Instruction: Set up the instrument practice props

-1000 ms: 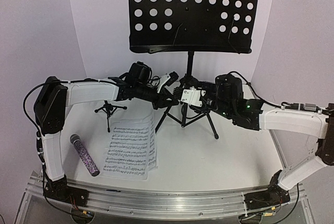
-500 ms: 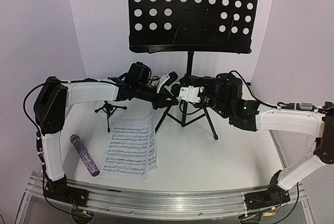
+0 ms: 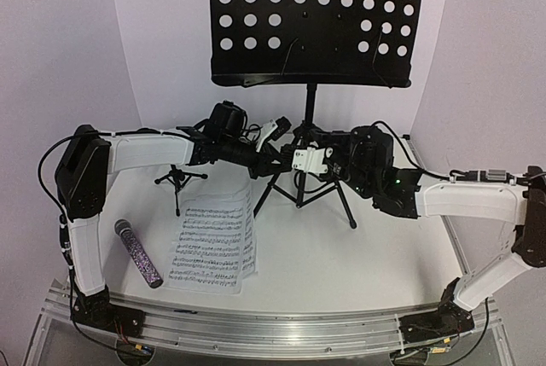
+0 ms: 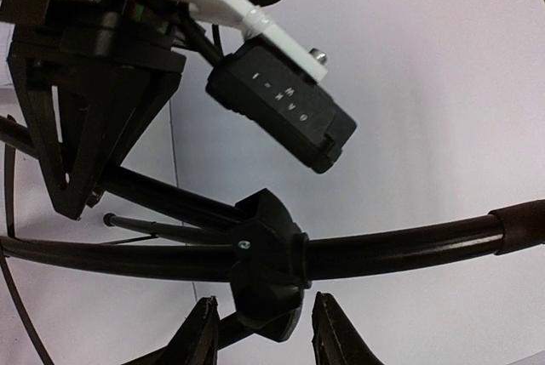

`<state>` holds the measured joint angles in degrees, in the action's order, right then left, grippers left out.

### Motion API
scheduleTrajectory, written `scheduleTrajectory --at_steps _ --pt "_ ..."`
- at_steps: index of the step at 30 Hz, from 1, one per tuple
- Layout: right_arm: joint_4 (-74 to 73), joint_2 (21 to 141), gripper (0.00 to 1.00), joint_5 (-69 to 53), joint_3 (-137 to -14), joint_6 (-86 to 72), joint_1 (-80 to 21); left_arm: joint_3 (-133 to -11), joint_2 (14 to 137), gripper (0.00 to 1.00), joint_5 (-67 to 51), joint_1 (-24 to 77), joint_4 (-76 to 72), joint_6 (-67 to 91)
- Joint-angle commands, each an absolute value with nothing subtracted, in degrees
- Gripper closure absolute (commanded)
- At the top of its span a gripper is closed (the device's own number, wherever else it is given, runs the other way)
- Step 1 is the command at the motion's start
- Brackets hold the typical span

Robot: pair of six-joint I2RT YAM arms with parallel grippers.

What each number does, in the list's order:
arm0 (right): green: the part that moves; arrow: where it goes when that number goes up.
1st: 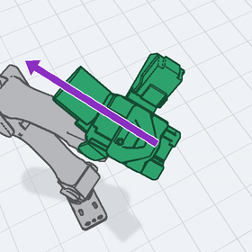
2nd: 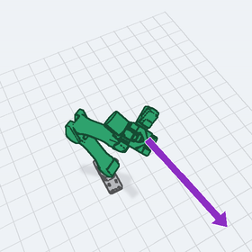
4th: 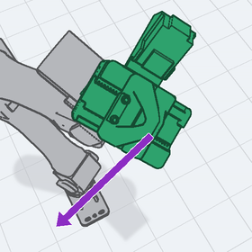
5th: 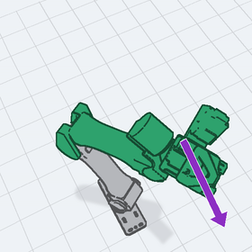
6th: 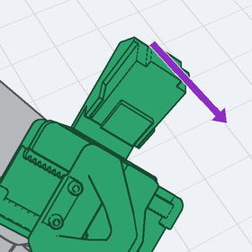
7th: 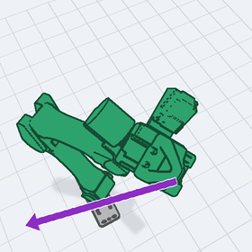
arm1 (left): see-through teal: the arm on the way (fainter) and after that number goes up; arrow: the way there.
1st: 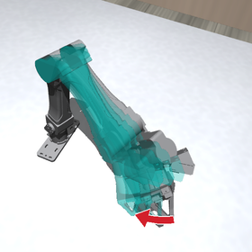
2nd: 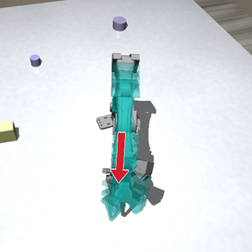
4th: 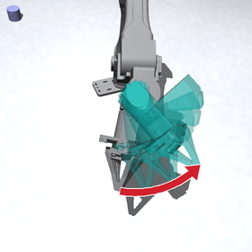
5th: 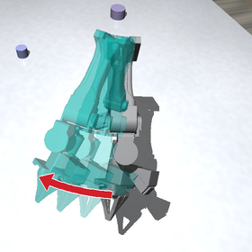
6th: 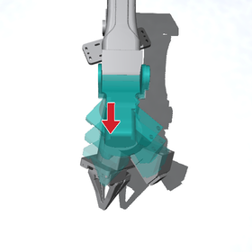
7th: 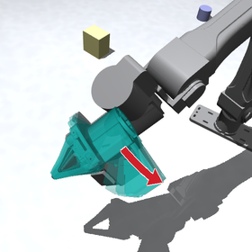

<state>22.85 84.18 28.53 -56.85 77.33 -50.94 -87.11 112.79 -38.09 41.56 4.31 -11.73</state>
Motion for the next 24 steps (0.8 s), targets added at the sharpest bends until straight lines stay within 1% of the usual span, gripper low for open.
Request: scheduleTrajectory --at_steps 1,7,11,13,22,24 --pt "23.99 84.65 0.65 30.93 -56.22 78.17 -51.04 -85.69 113.74 1.0 -40.58 41.66 10.11 -10.9" --pt "25.87 86.14 0.66 30.89 -57.43 78.35 -51.03 -85.66 113.81 1.0 -40.61 41.69 10.17 -11.29" --pt "27.13 85.71 0.6 31.24 -58.18 78.66 -51.25 -85.69 113.73 1.0 -40.61 41.66 10.2 -11.35" --pt "27.12 85.53 0.59 30.87 -58.6 78.88 -51.58 -85.69 113.73 1.0 -40.63 41.66 10.2 -11.34" --pt "26.65 87.69 0.6 29.83 -60.11 78.99 -52.25 -85.56 113.62 1.0 -40.69 41.66 10.19 -11.58" --pt "26.66 87.98 0.63 29.78 -60.48 78.7 -52.26 -85.48 113.65 1.0 -40.74 41.66 10.28 -11.61"
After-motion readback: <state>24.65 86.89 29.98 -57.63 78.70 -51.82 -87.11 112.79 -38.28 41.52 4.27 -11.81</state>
